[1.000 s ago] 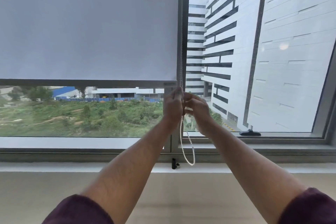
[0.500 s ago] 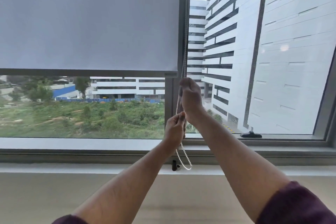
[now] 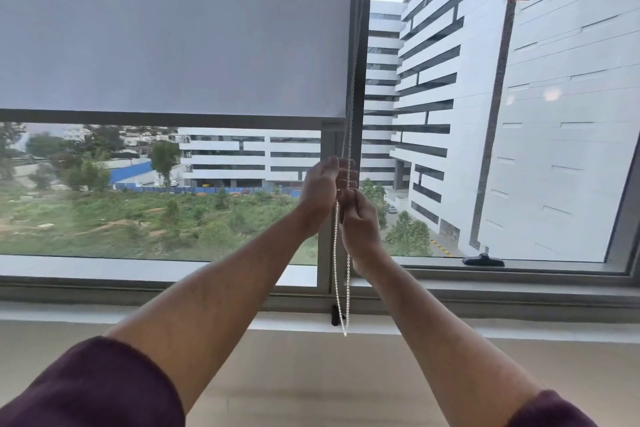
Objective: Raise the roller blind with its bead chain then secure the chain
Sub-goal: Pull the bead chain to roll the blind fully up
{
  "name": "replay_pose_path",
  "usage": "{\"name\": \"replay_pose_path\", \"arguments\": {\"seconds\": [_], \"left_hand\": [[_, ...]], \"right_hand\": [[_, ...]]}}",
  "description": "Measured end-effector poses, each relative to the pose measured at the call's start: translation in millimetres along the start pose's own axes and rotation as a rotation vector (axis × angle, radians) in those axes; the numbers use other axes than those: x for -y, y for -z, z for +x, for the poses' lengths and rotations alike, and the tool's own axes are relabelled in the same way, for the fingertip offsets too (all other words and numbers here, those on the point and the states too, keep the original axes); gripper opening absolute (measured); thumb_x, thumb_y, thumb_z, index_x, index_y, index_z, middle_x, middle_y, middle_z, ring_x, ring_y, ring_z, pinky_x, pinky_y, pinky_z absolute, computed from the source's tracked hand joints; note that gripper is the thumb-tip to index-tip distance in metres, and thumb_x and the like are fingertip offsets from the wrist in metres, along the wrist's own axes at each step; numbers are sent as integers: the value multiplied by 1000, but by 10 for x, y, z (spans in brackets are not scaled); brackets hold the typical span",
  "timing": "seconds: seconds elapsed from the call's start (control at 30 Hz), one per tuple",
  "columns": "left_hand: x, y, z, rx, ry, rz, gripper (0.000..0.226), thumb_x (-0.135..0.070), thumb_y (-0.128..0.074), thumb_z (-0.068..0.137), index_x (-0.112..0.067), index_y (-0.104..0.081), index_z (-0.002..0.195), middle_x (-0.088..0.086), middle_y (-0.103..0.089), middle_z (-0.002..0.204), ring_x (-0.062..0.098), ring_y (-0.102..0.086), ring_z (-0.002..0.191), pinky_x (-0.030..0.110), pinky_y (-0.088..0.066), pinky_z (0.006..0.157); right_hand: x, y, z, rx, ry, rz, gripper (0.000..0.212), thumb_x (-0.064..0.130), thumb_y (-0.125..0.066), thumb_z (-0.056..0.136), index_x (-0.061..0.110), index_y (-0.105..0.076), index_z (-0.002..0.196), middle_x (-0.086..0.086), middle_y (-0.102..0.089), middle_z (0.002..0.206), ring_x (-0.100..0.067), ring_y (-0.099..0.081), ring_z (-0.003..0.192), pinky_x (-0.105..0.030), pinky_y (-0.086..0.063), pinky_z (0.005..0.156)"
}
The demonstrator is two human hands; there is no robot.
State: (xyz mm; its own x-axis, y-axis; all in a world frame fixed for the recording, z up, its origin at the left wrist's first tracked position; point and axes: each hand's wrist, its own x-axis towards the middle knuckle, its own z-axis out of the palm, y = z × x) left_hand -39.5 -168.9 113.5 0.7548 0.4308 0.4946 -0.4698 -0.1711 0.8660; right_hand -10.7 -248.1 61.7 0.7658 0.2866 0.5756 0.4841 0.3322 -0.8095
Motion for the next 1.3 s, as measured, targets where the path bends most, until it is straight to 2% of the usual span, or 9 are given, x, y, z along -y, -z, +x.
{"name": "replay_pose_path", "arguments": {"seconds": [0.13, 0.2, 0.37, 0.57, 0.67, 0.83, 0.97, 1.1, 1.3], "left_hand": [[-318, -78, 92, 93, 32, -2, 44, -29, -27, 111, -7, -64, 117, 11, -77, 91, 25, -73, 84, 33, -58, 74], [-403, -120, 103, 89, 47, -45, 42, -29, -27, 110, -8, -63, 107, 7, -72, 75, 24, -69, 72, 34, -55, 69], [-325, -282, -23, -41, 11, -112, 39, -30, -33, 106, -21, -42, 69, -4, -35, 46, 14, -26, 42, 28, -26, 42], [-70, -201, -230, -124, -55, -42, 41, -32, -38, 106, -21, -42, 67, 2, -36, 52, 13, -28, 40, 28, -27, 42], [54, -138, -290, -125, -56, -45, 43, -30, -38, 107, -20, -47, 67, -3, -38, 50, 11, -31, 40, 28, -30, 44], [271, -221, -435, -83, -40, -66, 42, -29, -37, 109, -23, -54, 72, -6, -43, 48, 9, -35, 38, 26, -32, 39], [439, -276, -516, -99, -18, -40, 39, -27, -36, 109, -19, -42, 71, -1, -38, 49, 13, -31, 40, 24, -30, 40], [538, -259, -563, -62, -7, -42, 33, -24, -35, 110, -11, -46, 82, 0, -36, 52, 11, -30, 42, 24, -27, 41], [593, -187, -589, 60, 58, -2, 31, -13, -33, 110, -4, -53, 88, 7, -50, 67, 12, -48, 53, 19, -41, 50]], "right_hand": [[-95, 37, -66, -4, -27, -16, 27, 6, -39, 108, 4, -56, 87, -1, -39, 62, -6, -31, 50, -20, -25, 46], [-125, 61, -90, 5, -21, -5, 33, 1, -38, 107, 13, -52, 79, 0, -39, 61, -5, -31, 49, -19, -26, 47], [-173, 48, -146, 63, -29, 0, 36, 2, -37, 108, 13, -46, 75, -1, -37, 59, -5, -29, 48, -20, -24, 46], [-126, 269, -27, 266, -99, 33, 27, -12, -34, 100, -17, -57, 86, -15, -58, 75, -13, -51, 67, -22, -42, 64], [24, 344, 133, 219, -82, 96, 37, -10, -39, 95, 0, -75, 101, -18, -71, 91, -22, -63, 86, -30, -52, 83], [510, 193, 457, 127, -145, 370, 30, 6, -39, 106, 6, -68, 116, -16, -76, 98, -28, -72, 93, -37, -58, 87], [842, 14, 514, 172, -115, 298, 30, 16, -35, 110, 8, -62, 120, -5, -66, 83, -16, -62, 73, -33, -54, 71], [835, -78, 458, 31, -21, 78, 29, 11, -39, 107, 18, -63, 93, 3, -46, 66, -10, -37, 55, -24, -30, 51], [580, -18, 343, -26, 38, 59, 36, 18, -46, 107, 26, -58, 74, 11, -42, 52, -9, -31, 47, -21, -26, 44]]}}
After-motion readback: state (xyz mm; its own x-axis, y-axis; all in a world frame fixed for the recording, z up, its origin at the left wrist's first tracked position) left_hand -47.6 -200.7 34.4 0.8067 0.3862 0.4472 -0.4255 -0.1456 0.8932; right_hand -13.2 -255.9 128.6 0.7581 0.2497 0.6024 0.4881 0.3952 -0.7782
